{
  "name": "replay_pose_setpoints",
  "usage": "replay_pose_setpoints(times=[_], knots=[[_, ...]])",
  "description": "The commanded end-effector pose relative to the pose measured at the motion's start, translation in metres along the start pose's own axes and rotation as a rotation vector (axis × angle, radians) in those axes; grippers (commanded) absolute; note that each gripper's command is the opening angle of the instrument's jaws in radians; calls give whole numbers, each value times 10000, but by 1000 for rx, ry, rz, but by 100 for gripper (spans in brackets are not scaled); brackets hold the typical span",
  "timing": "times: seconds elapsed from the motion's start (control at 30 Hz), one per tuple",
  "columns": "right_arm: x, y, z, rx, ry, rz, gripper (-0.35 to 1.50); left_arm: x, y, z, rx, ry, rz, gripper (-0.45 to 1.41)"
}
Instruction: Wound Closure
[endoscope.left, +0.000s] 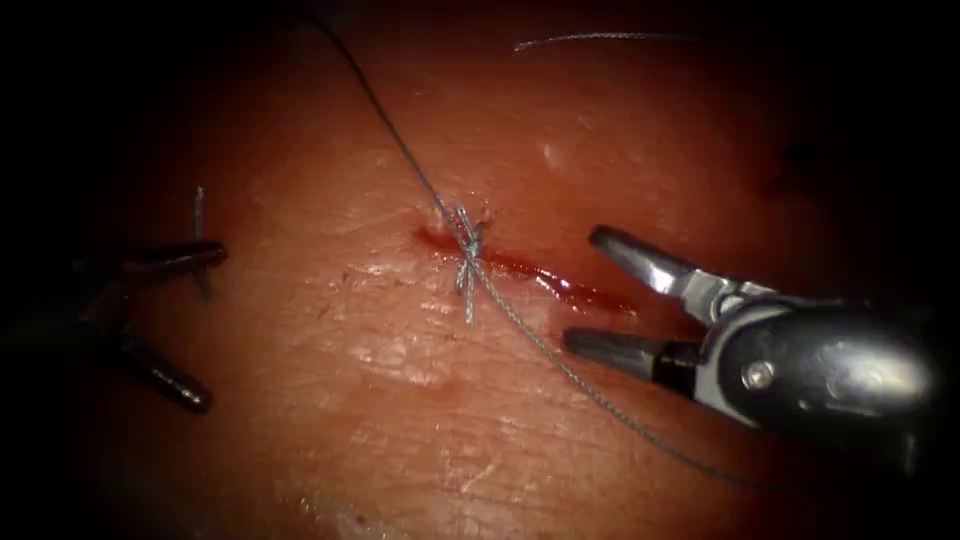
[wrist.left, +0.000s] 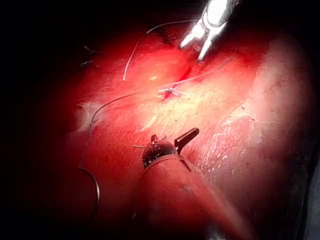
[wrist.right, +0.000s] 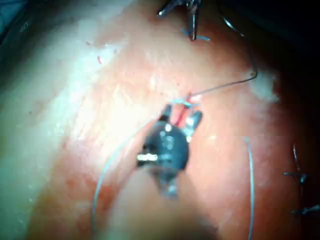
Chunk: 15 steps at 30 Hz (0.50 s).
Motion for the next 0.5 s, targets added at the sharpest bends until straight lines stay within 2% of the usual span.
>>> replay_pose_setpoints(times=[0.03,0.13,0.17,0.27,0.3,0.4,0.43,0.5], knots=[[-1,-1,8,0,3,4,64,6,-3,3,1,5,36,111],[-1,-2,9,-1,3,4,64,14,1,-1,-18,49,29,111],[-1,-2,9,-1,3,4,64,22,5,-7,-48,129,23,111],[-1,-5,10,0,4,3,64,28,7,-12,-90,256,5,108],[-1,-5,10,0,4,3,64,28,7,-12,-90,256,5,108],[-1,-7,12,5,9,7,66,32,6,-13,-133,352,-87,96],[-1,-7,12,5,9,7,66,32,6,-13,-133,352,-87,96],[-1,-9,13,6,10,12,66,30,5,-7,-183,432,-164,93]])
